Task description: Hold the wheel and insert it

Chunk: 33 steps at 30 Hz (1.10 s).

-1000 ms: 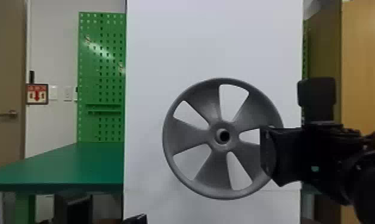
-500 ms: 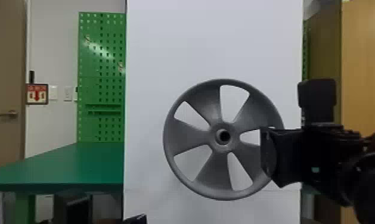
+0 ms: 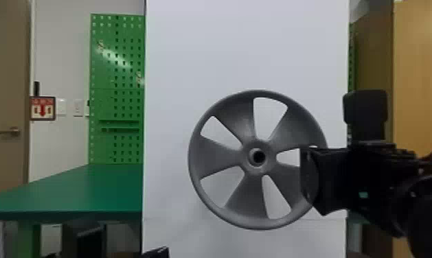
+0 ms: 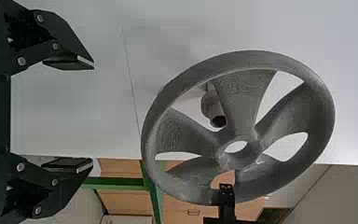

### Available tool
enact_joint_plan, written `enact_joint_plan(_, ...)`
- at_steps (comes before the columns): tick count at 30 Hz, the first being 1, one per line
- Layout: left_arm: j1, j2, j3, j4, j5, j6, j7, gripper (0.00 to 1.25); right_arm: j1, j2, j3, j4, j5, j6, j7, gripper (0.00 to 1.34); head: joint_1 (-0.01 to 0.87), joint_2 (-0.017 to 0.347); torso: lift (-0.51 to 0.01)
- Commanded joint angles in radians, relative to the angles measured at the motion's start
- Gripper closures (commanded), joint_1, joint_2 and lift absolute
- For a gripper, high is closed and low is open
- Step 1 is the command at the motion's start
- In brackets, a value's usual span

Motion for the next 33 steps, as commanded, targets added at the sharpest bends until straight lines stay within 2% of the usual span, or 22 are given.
enact_joint_plan(1, 0.000, 0.000, 0.000, 0.001, 0.002, 0.000, 0.000, 0.50, 0.002, 0.000, 0.000, 0.000, 0.000, -0.001, 0.000, 1.09, 0.000, 0.009, -0.494)
enact_joint_plan(33, 0.001, 0.000, 0.002, 0.001, 0.003, 0.000, 0.000, 0.50, 0.006, -0.002, 0.000, 0.000, 0.005, -0.013, 0.000, 1.09, 0.000, 0.009, -0.494)
